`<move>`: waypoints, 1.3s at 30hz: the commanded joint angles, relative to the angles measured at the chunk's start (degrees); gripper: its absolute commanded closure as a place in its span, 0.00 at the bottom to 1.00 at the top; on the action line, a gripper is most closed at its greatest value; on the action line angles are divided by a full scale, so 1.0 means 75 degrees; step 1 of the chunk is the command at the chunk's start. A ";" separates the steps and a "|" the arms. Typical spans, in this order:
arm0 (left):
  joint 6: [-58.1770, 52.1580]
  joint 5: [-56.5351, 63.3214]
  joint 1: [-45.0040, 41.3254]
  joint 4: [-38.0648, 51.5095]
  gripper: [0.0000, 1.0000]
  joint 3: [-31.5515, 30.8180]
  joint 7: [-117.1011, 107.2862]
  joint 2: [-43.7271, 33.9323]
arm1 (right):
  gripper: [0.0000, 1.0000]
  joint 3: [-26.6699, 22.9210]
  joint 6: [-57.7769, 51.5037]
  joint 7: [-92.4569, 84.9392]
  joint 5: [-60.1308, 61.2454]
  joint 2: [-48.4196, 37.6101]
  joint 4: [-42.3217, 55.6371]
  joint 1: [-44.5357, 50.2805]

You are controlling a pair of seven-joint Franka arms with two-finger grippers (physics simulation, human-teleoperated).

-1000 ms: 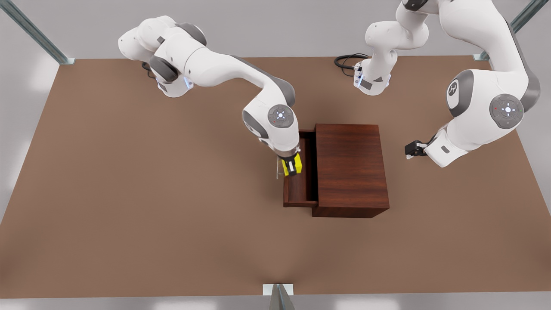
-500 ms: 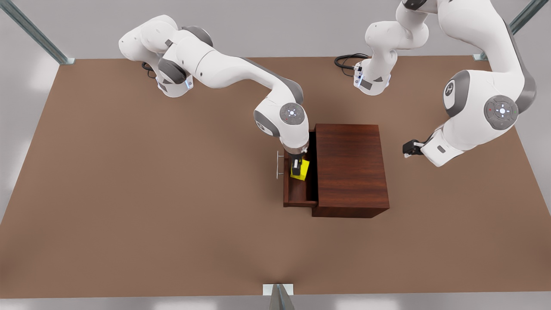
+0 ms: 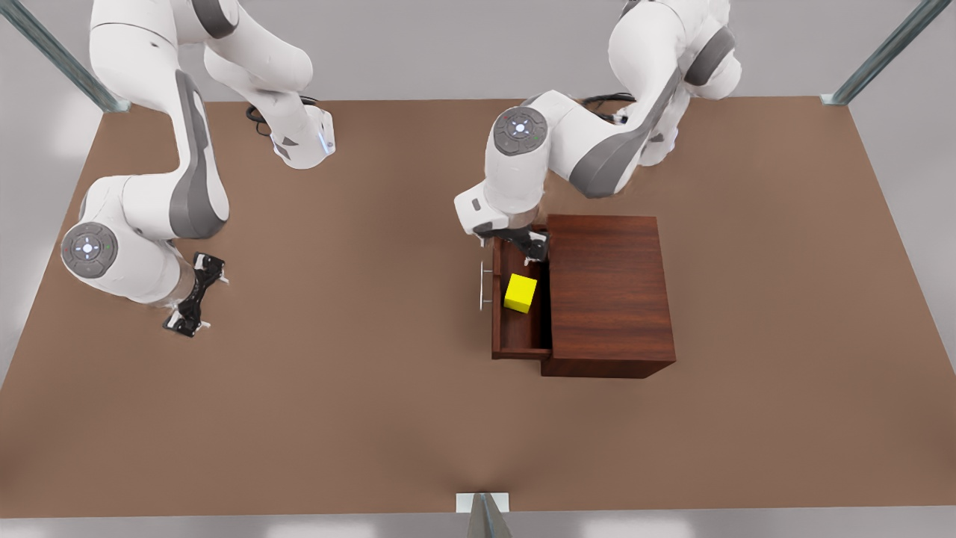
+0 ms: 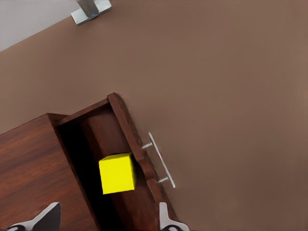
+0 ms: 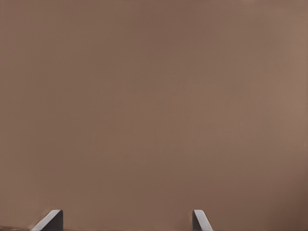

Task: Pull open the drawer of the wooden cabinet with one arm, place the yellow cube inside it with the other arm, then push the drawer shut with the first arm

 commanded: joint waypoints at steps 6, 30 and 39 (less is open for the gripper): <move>0.2267 0.1235 -0.1057 0.0727 0.00 0.0142 -0.9506 0.1743 | 0.00 -0.2960 0.0115 -1.3382 0.0533 -0.0094 -0.0001 0.2335; 0.3709 0.1926 -0.0975 -0.1288 0.00 0.0388 -0.8662 0.2107 | 0.00 -0.2971 -0.0272 -1.3335 0.0580 -0.0035 0.0081 0.2276; 0.3709 0.1926 -0.0975 -0.1406 0.00 0.0493 -0.8580 0.2107 | 0.00 -0.2971 -0.0272 -1.3335 0.0580 -0.0035 0.0081 0.2288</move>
